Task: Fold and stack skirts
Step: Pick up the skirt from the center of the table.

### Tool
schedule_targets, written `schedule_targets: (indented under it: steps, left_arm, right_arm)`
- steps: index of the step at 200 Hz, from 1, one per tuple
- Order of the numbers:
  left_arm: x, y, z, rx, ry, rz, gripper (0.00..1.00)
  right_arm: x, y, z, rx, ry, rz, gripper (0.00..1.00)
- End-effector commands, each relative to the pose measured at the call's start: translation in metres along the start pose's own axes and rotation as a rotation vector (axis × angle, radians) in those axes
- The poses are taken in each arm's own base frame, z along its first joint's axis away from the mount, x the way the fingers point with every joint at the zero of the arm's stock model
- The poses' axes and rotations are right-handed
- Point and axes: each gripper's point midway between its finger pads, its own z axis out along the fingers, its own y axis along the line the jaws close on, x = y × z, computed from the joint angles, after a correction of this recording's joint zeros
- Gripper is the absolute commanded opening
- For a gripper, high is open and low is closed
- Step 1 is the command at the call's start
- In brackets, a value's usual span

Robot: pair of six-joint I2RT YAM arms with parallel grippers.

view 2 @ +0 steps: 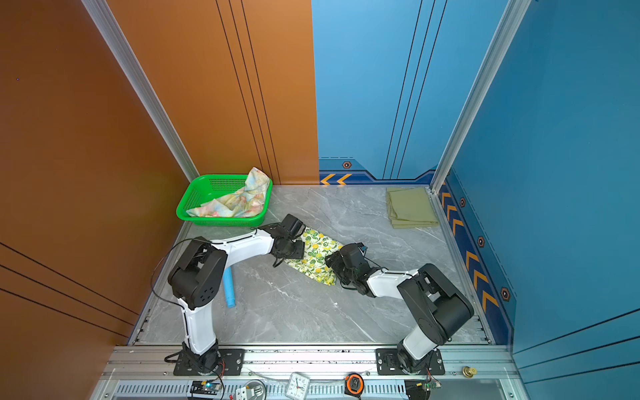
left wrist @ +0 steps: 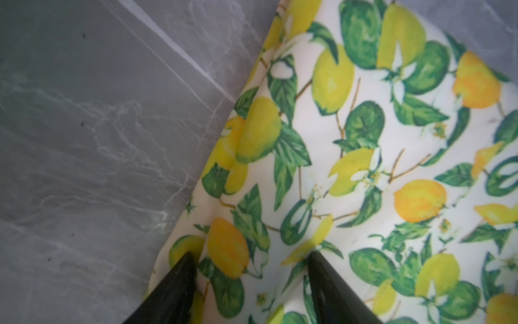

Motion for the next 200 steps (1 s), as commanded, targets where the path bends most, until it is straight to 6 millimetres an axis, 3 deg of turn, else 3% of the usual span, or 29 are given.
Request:
schedule_targets:
  steps: [1, 81, 105, 134, 145, 200]
  left_arm:
    - [0.026, 0.005, 0.015, -0.012, 0.087, 0.003, 0.65]
    - [0.031, 0.003, 0.016, -0.008, 0.096, 0.019, 0.64]
    - [0.031, 0.002, 0.016, -0.005, 0.097, 0.02, 0.63]
    - [0.026, -0.001, 0.013, 0.008, 0.088, 0.019, 0.63]
    - [0.021, -0.003, 0.007, 0.017, 0.07, 0.012, 0.63]
    - [-0.031, -0.025, -0.062, 0.199, -0.083, -0.051, 0.76]
  right_arm:
    - [0.013, -0.036, 0.008, 0.059, 0.045, 0.061, 0.67]
    - [0.004, -0.026, 0.033, -0.093, 0.038, 0.112, 0.6]
    - [-0.001, -0.016, 0.035, -0.148, 0.039, 0.101, 0.46]
    - [-0.01, 0.009, 0.034, -0.22, 0.042, 0.049, 0.12]
    - [-0.014, 0.019, 0.031, -0.234, 0.04, 0.033, 0.0]
    - [-0.046, 0.081, -0.008, -0.2, -0.005, -0.1, 0.0]
